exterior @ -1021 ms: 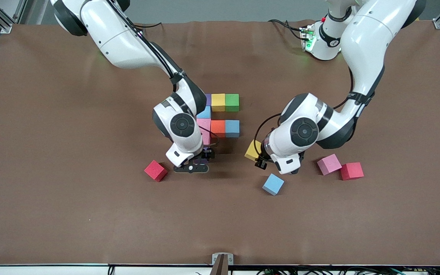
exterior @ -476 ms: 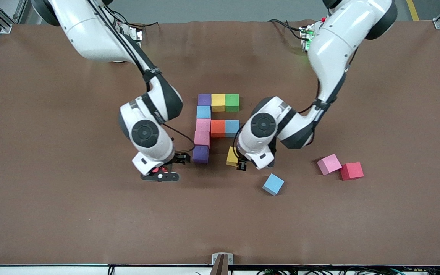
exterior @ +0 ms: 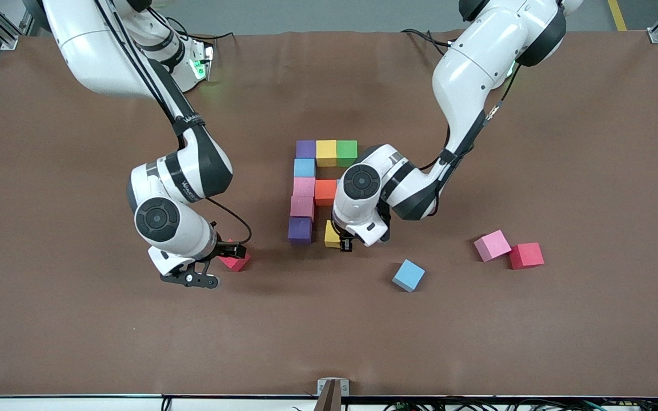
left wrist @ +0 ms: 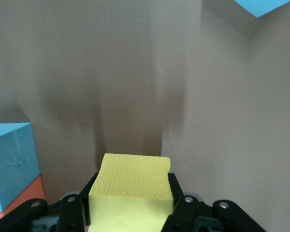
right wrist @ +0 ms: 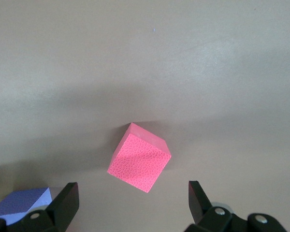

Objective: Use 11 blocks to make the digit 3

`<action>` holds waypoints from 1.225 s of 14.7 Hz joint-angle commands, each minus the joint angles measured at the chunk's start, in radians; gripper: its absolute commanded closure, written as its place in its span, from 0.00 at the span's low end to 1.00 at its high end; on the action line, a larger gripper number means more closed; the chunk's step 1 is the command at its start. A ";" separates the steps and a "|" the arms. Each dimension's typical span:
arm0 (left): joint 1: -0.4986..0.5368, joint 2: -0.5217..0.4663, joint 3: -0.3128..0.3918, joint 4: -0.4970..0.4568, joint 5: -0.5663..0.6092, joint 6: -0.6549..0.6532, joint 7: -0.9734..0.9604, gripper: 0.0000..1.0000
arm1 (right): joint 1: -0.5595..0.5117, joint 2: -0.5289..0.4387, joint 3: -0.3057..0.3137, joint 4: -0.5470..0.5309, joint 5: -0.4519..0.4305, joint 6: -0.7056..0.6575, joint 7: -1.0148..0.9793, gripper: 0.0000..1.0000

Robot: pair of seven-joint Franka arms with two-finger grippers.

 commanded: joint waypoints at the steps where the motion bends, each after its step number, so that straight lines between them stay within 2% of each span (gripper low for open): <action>1: -0.044 0.044 0.029 0.059 0.011 0.012 -0.026 0.68 | -0.003 -0.033 0.008 -0.038 0.002 0.000 -0.003 0.00; 7: -0.052 0.061 0.031 0.073 0.009 0.050 -0.124 0.68 | -0.003 -0.033 0.006 -0.040 0.000 0.002 -0.003 0.00; 18: -0.066 0.082 0.029 0.073 0.003 0.066 -0.127 0.67 | 0.003 -0.030 0.006 -0.041 -0.015 0.009 -0.001 0.00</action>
